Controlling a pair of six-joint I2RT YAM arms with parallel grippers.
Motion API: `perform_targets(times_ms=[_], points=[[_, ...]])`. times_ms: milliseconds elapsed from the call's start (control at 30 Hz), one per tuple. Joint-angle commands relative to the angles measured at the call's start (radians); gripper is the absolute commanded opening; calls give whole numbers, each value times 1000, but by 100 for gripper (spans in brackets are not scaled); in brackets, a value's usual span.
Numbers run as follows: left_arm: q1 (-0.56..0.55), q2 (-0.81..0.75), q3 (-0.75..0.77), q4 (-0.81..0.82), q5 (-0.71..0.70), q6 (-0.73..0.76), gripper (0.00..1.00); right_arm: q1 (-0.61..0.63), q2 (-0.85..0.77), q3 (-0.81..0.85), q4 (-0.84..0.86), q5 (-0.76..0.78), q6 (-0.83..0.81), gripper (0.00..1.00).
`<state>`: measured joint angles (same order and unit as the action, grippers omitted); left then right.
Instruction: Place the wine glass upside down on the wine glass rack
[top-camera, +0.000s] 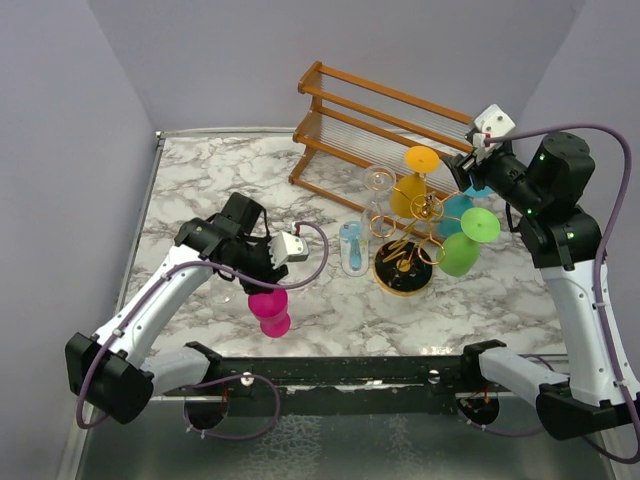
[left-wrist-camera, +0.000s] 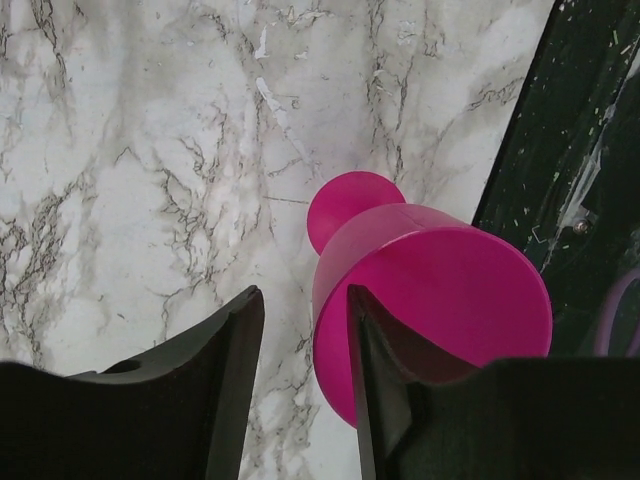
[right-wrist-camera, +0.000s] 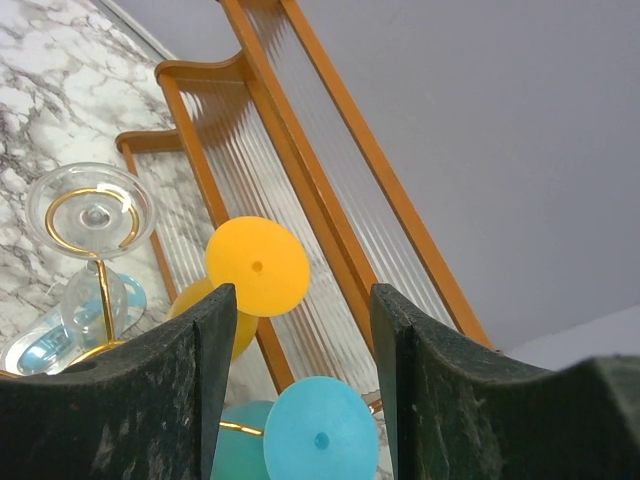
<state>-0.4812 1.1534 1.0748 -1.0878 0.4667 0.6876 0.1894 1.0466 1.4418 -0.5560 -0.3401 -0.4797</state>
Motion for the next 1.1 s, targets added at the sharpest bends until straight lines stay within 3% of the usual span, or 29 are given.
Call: perform_targets(times_ms=[0,233,467,767,1067], points=[[-24,10,8,9,-20,-4,36,-4,-14,-10,29,-22,-1,56],[-64,42,47,19,-31,-29,0,-4,-13,0,29,-12,-9,56],[-75,60,187,1,-102,-13,0,-4,26,55,22,3,-19,56],[-113,143,514,42,-307,-17,0,-4,178,246,0,-61,17,56],[-115,281,804,241,-723,-143,0,-5,386,458,31,-53,149,52]])
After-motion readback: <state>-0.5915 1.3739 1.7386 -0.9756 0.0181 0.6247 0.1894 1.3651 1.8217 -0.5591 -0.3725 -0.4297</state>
